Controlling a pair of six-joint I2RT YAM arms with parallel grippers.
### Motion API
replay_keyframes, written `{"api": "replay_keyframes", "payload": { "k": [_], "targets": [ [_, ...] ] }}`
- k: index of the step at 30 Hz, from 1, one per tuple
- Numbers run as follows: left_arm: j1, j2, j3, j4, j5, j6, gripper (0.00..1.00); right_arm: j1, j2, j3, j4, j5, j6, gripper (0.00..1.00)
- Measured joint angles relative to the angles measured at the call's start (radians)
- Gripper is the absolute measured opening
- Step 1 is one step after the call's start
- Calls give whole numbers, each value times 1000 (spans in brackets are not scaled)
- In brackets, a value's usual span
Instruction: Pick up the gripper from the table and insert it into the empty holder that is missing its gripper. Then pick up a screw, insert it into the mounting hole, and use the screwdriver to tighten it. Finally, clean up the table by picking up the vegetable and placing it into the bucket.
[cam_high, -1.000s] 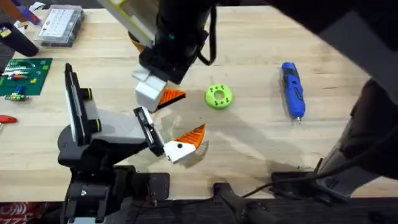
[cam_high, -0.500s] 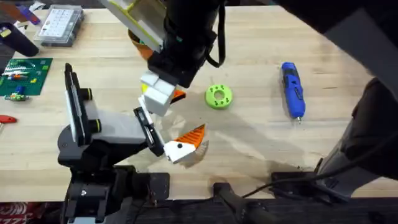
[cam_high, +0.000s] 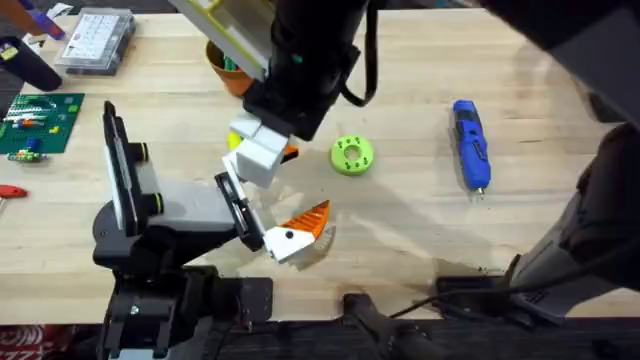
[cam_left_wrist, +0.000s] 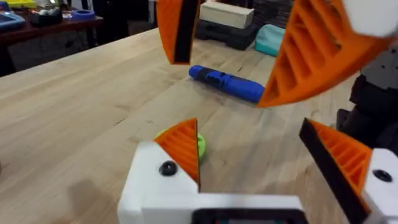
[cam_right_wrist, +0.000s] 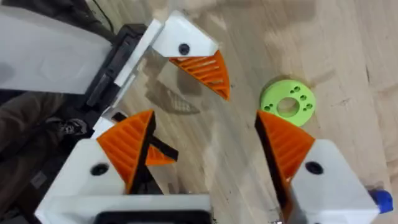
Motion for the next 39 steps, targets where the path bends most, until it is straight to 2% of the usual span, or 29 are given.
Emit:
{"api": "replay_keyframes", "payload": {
  "k": [11,12,13,17,18,21,22,23,24,26,27,39],
  "targets": [
    [0,0,0,0,0,5,967,0,-29,0,-10,0,12,997],
    [0,0,0,0,0,4,897,0,-31,0,-13,0,14,997],
    [0,0,0,0,1,6,765,0,-33,0,-16,0,17,997],
    [0,0,0,0,1,10,122,0,-37,0,-7,-9,26,997],
    [0,0,0,0,2,12,35,0,-37,0,0,-17,27,997],
    [0,0,0,1,2,13,6,0,-37,0,5,-39,28,997],
    [0,0,0,1,1,16,42,0,-37,0,4,-43,29,997],
    [0,0,0,1,1,18,123,0,-37,0,3,-47,30,997],
    [0,0,0,0,2,14,141,0,-37,0,3,-49,30,997],
    [0,0,0,1,2,15,26,0,-37,0,3,-52,30,996],
    [0,0,0,0,2,16,10,0,-37,0,3,-53,30,995],
    [0,0,0,1,2,17,5,-2,-37,0,-24,-55,32,997]
  ]
}}
